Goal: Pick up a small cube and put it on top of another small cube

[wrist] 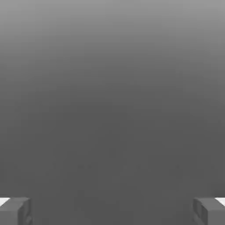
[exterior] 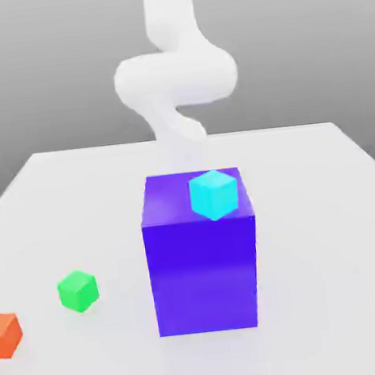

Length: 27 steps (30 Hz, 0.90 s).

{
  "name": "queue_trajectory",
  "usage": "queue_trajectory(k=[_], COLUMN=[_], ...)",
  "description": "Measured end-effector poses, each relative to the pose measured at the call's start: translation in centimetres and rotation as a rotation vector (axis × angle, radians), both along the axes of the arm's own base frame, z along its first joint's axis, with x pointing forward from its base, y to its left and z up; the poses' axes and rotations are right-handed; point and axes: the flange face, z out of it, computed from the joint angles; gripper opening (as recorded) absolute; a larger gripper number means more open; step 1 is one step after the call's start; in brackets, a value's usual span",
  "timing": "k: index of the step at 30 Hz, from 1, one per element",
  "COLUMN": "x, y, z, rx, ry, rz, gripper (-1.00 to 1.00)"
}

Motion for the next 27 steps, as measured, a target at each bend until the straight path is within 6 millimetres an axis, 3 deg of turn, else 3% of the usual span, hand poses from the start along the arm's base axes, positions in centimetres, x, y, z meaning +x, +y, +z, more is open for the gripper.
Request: queue_trajectory(k=[7,14,21,27], x=[7.9,13.5,16.1,16.4], y=[-5.2,-10.8,-17.2,-21.7], z=[-7.9,-17.6,-28.4,-38.1], rx=[0.044,0.073,0.088,0.08], ry=[0.161,0.311,0.458,0.584], rz=[-0.011,-0.041,-0.091,-0.123], gripper=[0.0,0.0,0.0,0.0])
